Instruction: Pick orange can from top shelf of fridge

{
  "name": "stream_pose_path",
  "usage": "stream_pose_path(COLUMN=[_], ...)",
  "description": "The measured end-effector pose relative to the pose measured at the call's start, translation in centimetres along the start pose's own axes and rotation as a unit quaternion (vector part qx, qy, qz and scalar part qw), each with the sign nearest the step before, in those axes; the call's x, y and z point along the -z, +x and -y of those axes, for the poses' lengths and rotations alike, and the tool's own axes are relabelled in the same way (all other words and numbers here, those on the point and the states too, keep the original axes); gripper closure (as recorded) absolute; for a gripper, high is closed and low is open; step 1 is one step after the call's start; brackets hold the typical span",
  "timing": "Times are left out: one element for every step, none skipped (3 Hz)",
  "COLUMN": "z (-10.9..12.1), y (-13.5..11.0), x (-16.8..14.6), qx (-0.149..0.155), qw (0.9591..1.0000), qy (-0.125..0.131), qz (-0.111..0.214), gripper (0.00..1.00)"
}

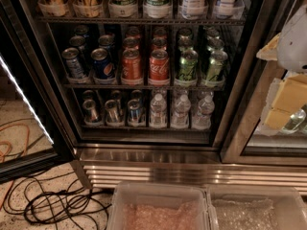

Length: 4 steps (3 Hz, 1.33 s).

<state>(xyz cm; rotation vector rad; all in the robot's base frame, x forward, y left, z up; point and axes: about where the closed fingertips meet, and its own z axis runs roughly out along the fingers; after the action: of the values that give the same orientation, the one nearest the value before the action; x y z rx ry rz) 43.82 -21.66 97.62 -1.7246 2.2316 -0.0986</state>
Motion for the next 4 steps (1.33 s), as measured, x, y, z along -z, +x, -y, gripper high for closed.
stream_pose_path(z=[0.0, 0.2, 0.1, -0.6], y=[0.0, -1.4, -3.4, -5.7], x=[0.0, -1.4, -3.4, -4.8], qx=[0.0, -0.014, -0.027, 0.003], qw=[1.0, 0.9999, 0.9994, 0.9989], qy=[0.0, 0.0, -0.02, -0.045], qz=[0.0, 0.005, 0.012, 0.017], gripper=[0.0, 0.0, 0.0, 0.0])
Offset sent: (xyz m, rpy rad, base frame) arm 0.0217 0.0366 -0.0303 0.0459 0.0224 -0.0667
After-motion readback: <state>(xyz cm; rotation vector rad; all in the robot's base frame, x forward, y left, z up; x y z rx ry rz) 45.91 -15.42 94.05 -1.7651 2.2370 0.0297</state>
